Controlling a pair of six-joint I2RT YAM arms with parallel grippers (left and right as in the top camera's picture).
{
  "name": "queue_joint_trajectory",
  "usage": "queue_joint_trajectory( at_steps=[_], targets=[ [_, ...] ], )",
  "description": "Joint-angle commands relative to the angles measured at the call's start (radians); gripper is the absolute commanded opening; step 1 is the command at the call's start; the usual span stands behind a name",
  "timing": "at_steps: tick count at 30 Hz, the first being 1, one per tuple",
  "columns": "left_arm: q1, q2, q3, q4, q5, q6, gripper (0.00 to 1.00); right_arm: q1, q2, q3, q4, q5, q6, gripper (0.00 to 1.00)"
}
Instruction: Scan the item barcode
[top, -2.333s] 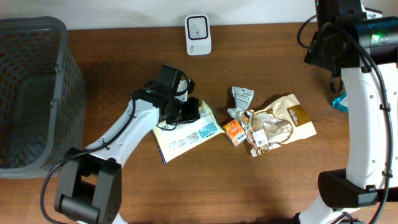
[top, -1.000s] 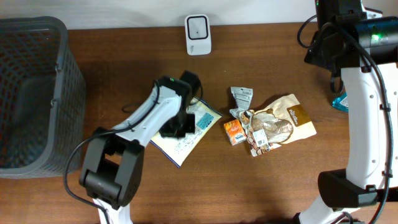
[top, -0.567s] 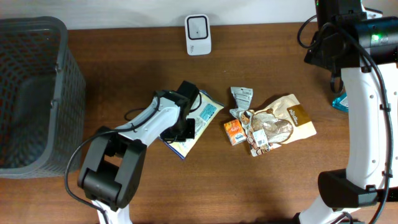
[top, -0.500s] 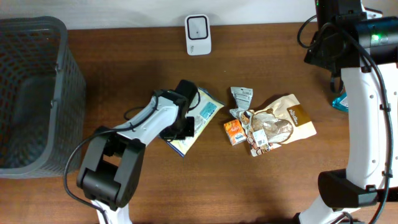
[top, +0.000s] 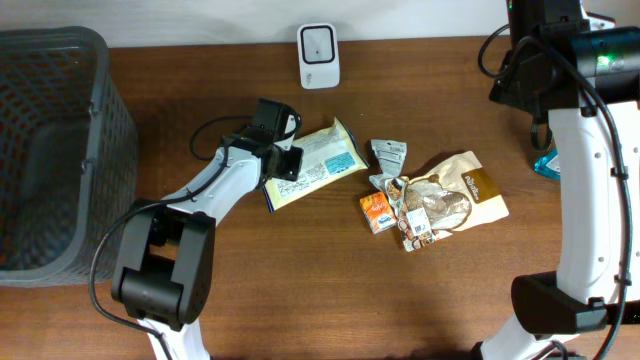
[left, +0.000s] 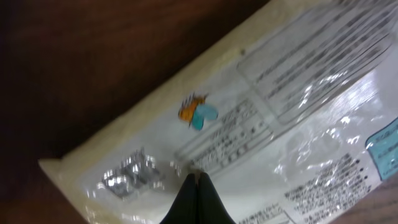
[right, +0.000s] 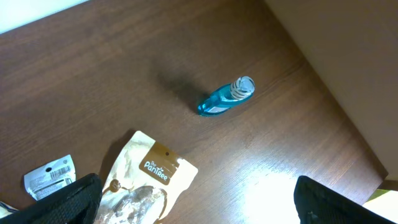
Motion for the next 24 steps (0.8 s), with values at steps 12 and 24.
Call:
queue_joint_trajectory(
  at_steps=[12, 24],
  targets=[
    [-0.016, -0.02, 0.285, -0.303, 0.201, -0.239, 0.0, -0.001, 0.0, 0.012, -0.003, 0.002, 0.008, 0.98],
    [-0.02, 0.162, 0.223, -0.351, -0.067, -0.436, 0.0, -0.001, 0.0, 0.012, -0.003, 0.002, 0.008, 0.98]
  ],
)
